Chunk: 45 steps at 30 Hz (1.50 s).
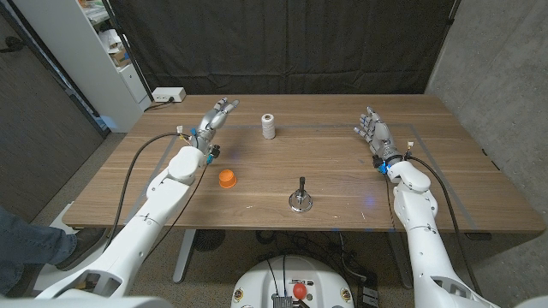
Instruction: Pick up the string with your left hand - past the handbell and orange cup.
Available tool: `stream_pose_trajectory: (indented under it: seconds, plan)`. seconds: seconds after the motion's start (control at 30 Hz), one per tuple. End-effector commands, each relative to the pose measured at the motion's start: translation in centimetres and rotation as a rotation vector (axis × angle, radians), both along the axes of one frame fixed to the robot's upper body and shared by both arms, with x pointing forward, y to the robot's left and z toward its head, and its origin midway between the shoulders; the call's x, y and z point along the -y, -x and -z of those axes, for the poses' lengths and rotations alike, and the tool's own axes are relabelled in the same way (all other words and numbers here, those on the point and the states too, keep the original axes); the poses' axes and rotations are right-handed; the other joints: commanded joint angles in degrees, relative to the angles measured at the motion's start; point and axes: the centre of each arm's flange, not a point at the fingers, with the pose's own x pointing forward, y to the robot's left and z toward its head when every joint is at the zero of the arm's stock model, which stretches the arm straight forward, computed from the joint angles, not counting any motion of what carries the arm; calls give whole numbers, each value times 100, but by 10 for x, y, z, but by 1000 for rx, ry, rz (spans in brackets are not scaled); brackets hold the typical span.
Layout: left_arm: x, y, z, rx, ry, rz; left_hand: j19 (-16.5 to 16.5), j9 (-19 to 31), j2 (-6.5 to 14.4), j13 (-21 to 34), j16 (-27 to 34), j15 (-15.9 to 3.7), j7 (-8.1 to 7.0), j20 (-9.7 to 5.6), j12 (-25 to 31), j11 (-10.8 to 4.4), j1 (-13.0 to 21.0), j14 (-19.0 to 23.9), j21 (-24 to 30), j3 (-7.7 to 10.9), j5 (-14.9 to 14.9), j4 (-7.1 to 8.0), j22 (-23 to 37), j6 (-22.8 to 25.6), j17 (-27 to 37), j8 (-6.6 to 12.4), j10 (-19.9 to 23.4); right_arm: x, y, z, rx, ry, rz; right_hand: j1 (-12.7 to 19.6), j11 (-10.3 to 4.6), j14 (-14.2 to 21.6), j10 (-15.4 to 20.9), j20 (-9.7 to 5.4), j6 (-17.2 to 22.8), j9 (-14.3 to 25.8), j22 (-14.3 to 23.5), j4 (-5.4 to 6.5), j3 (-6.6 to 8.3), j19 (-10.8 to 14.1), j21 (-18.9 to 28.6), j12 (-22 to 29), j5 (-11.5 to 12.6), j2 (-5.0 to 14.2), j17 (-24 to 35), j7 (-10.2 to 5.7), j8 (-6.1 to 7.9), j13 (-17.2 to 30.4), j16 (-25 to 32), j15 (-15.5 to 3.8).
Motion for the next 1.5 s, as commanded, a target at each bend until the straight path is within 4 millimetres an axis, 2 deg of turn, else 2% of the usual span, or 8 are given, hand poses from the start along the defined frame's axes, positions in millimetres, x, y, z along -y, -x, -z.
stream_pose_trajectory:
  seconds: [0.03,0.23,0.67,1.5]
  plan:
    - [11,-4,-4,-1,-61,-46,-711,16,9,11,15,15,2,57,48,17,92,41,-13,10,26,-54,8,-9,19,14,35,6,3,2,6,-15,4,42,23,-4,50,-2,35,32,19,-38,3,66,-19,-9,34,16,-3,-4,-29,22,-8,44]
    - [17,-5,-4,-17,-104,-53,-697,18,-11,16,9,50,27,29,42,67,158,45,-33,15,36,-104,9,-40,20,5,28,8,4,1,18,-17,3,42,28,-2,52,5,41,32,20,-40,-1,68,-38,-21,35,18,-4,-12,-30,23,-9,42]
    - [25,-8,-5,-36,-142,-64,-721,22,-63,28,-25,77,59,69,15,96,283,-10,-94,17,61,-201,11,-100,23,-9,-34,6,15,-12,66,-17,-7,43,19,2,58,3,40,33,21,-49,-13,85,-85,-50,39,20,-8,-18,-39,24,-14,30]
    - [38,-22,-8,-51,-237,-111,-704,26,-120,47,-31,108,74,135,27,84,458,-4,-163,22,94,-324,15,-107,27,7,-10,-3,23,-25,117,-37,-47,49,7,17,91,-3,52,33,21,-74,-45,120,-158,-85,47,-10,-17,-24,-47,26,-21,20]
